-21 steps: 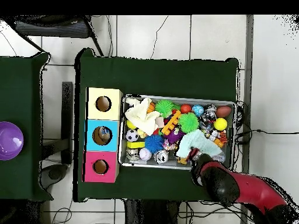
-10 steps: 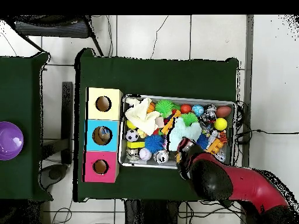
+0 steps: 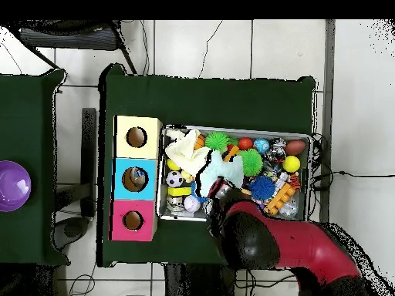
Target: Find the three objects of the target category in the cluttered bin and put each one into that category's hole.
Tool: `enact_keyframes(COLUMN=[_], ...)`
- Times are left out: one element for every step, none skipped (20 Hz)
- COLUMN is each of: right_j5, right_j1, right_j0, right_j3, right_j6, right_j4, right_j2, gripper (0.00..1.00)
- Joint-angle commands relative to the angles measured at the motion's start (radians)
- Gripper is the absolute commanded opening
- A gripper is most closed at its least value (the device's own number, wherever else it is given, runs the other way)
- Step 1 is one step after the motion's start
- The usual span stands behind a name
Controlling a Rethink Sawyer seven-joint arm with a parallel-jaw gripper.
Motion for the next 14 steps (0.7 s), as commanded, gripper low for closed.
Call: enact_keyframes(right_j5=[0.031,0.033,0.035,0.036,0.049,0.062,0.065,0.068,0.077,0.084,0.086,0.099,0.113,0.126], right_j1=[-0.001,0.005,0.011,0.016,0.028,0.040,0.053,0.065,0.070,0.076,0.081,0.097,0.109,0.124], right_j0=[-0.014,-0.022,-0.030,-0.035,-0.040,-0.044,-0.052,-0.060,-0.072,-0.085,-0.100,-0.109,-0.121,-0.133], right_j3=[0.076,0.075,0.075,0.073,0.064,0.054,0.044,0.034,0.028,0.018,0.017,-0.005,-0.024,-0.042], right_j6=[0.011,0.002,-0.007,-0.011,-0.015,-0.020,-0.025,-0.031,-0.041,-0.057,-0.069,-0.088,-0.109,-0.127], right_j4=[0.039,0.038,0.038,0.036,0.036,0.036,0.029,0.023,0.017,0.006,-0.003,-0.018,-0.033,-0.046], right_j2=[0.070,0.079,0.088,0.092,0.089,0.085,0.081,0.077,0.075,0.075,0.078,0.072,0.069,0.065], gripper=[1.00,1.00,1.00,1.00,1.00,1.00,1.00,1.00,1.00,1.00,1.00,1.00,1.00,1.00])
